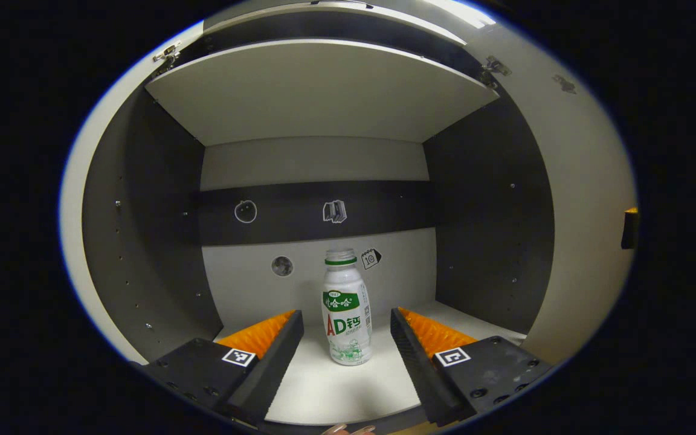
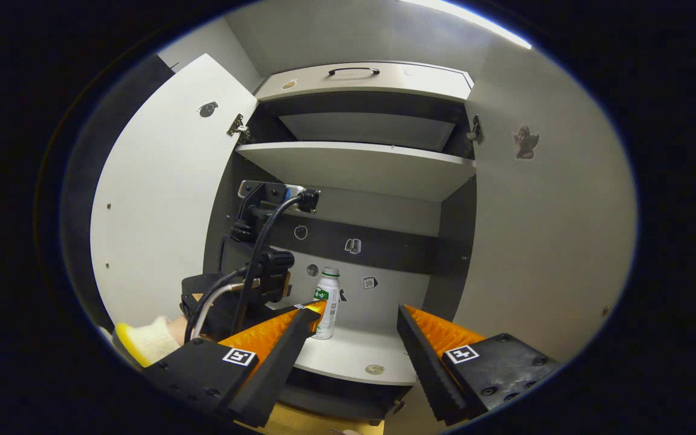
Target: Grasp the bottle in the cabinet with the left hand and place it on the coaster, then close the right door with the right hand and the left door with the left hand.
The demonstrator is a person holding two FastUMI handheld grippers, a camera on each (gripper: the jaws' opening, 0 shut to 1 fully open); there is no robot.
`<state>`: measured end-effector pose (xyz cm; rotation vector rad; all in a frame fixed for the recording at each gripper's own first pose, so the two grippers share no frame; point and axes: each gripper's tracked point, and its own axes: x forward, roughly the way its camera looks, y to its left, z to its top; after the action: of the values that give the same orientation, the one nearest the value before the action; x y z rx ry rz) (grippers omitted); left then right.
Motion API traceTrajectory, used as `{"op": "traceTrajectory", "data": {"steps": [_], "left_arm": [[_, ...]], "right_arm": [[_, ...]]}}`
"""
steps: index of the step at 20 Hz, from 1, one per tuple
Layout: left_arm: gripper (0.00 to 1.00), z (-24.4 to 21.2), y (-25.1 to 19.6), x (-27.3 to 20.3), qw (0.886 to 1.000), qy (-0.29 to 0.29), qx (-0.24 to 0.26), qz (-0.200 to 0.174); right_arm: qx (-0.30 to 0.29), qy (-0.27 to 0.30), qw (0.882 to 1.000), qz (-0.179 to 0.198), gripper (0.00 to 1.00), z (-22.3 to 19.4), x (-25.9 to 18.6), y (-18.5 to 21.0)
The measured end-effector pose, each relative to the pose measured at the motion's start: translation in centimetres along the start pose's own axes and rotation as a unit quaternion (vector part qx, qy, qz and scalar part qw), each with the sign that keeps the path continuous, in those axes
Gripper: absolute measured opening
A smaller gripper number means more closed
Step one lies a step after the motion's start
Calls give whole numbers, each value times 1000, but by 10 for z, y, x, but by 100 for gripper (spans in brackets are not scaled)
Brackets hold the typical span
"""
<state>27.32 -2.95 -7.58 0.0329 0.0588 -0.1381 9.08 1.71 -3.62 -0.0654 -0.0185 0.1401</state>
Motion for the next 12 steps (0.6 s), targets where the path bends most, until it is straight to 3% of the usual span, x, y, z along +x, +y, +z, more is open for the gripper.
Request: {"op": "traceTrajectory", "data": {"steps": [12], "left_arm": [[93, -39, 11, 84, 1000, 25, -15, -2]], "right_arm": [[15, 26, 1000, 11, 98, -34, 48, -12]]}}
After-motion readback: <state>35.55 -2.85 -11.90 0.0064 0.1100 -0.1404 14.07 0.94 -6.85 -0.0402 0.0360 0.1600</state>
